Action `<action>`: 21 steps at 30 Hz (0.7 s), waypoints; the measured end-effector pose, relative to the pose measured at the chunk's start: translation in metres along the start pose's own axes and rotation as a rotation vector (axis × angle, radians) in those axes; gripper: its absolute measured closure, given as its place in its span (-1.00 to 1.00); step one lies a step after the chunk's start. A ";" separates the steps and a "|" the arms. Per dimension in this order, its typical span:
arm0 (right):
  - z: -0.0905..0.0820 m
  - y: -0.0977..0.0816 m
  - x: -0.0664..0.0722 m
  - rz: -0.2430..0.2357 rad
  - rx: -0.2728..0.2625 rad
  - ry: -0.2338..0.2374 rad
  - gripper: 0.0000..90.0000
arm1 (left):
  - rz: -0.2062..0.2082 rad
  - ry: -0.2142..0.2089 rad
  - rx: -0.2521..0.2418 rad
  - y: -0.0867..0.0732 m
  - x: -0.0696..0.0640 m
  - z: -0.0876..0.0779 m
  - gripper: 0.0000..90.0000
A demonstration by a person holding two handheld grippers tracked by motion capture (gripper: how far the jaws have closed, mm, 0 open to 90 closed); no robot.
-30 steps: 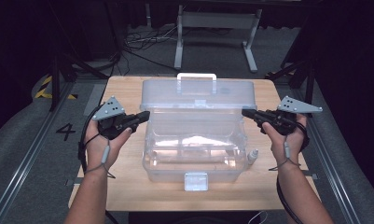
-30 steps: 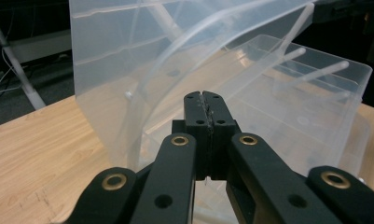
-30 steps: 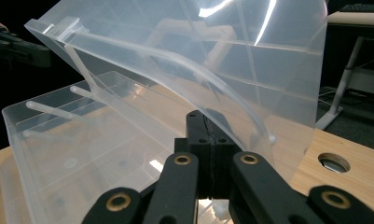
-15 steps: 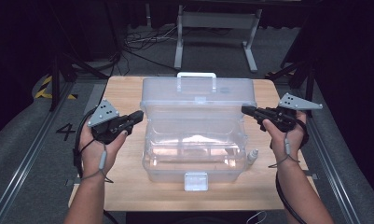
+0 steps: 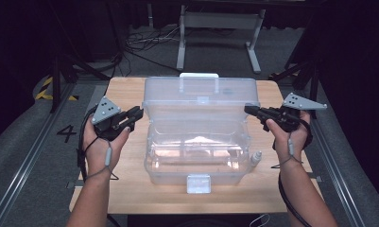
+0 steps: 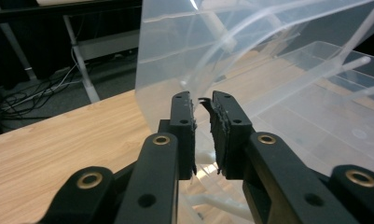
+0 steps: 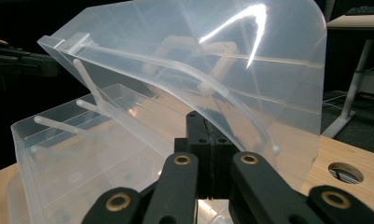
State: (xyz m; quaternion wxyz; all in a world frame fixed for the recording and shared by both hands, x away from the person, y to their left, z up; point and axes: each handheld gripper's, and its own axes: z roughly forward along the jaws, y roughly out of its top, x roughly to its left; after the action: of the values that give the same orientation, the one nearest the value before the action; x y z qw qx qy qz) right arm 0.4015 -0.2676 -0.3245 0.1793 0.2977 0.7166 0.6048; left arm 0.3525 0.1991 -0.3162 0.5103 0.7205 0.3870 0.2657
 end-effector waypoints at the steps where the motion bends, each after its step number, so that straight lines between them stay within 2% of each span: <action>1: 0.000 0.000 0.000 0.002 -0.001 0.001 1.00 | -0.006 0.005 -0.005 0.000 0.000 0.000 0.71; 10: 0.001 0.000 -0.001 0.008 -0.007 0.004 1.00 | -0.009 0.017 -0.024 0.002 -0.003 0.011 0.25; 21: 0.000 -0.001 -0.001 0.014 -0.010 0.011 1.00 | -0.003 0.052 -0.067 0.008 -0.008 0.031 0.08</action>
State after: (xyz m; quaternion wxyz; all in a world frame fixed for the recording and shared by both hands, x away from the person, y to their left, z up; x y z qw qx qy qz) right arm 0.4023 -0.2680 -0.3256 0.1725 0.2986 0.7125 0.6111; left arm 0.3750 0.1747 -0.3194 0.5245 0.6953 0.3919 0.2965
